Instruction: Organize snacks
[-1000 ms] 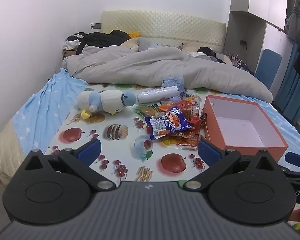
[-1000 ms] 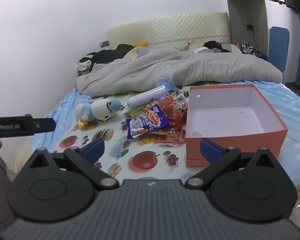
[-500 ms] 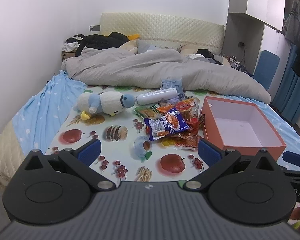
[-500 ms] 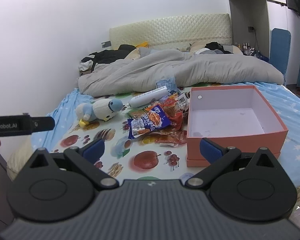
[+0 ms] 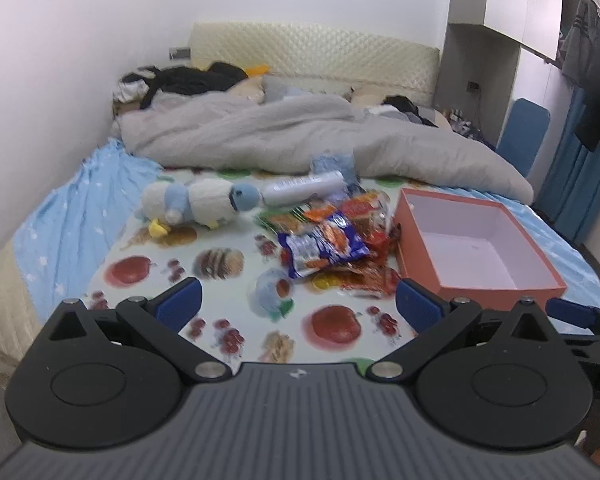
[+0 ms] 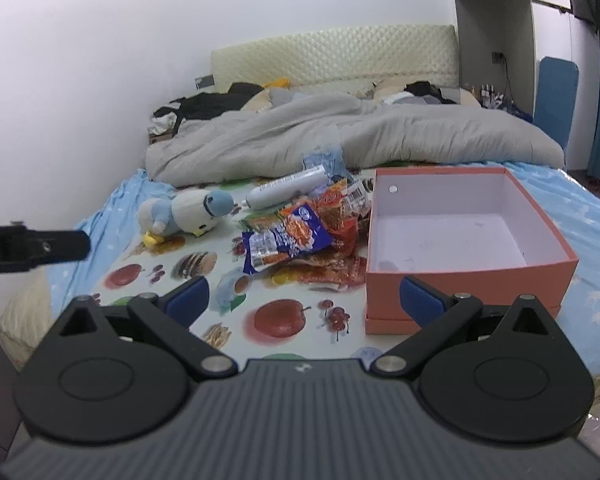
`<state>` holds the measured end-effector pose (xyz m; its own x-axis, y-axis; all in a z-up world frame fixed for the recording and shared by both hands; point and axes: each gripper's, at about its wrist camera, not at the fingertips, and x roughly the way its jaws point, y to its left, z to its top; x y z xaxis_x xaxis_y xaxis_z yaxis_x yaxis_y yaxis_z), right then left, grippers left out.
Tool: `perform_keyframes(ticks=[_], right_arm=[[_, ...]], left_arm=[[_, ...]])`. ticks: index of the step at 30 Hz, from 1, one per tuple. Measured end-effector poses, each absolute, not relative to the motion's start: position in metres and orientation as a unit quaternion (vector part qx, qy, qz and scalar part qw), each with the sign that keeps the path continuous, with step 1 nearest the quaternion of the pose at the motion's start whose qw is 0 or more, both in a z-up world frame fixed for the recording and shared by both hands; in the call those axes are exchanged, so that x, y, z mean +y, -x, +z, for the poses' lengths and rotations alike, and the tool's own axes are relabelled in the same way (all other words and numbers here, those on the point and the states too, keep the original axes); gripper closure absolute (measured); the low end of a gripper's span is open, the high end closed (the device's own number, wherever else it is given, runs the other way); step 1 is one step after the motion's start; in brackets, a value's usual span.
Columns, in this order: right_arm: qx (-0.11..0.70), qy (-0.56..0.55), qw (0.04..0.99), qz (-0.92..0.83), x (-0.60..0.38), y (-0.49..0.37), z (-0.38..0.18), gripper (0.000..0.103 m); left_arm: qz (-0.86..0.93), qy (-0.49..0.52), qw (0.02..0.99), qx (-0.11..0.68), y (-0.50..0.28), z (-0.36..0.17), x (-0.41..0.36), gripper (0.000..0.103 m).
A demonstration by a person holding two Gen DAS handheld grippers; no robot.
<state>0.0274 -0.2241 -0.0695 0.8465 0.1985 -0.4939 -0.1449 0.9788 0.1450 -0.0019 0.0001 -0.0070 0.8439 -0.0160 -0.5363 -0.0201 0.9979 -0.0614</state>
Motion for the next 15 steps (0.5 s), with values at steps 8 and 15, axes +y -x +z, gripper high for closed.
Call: perform_keyframes(ticks=[8,15], right_arm=[[0.277,-0.069,0.954,0.090,-0.232,-0.024,-0.075,0.000],[0.272,-0.092,0.955,0.069,-0.239,-0.021,-0.076,0.000]], left_arm=[[-0.007,0.048,0.956,0.290,-0.009,-0.018,-0.008,0.000],[-0.006,0.025,0.955,0.296,-0.012,-0.026,-0.009,0.000]])
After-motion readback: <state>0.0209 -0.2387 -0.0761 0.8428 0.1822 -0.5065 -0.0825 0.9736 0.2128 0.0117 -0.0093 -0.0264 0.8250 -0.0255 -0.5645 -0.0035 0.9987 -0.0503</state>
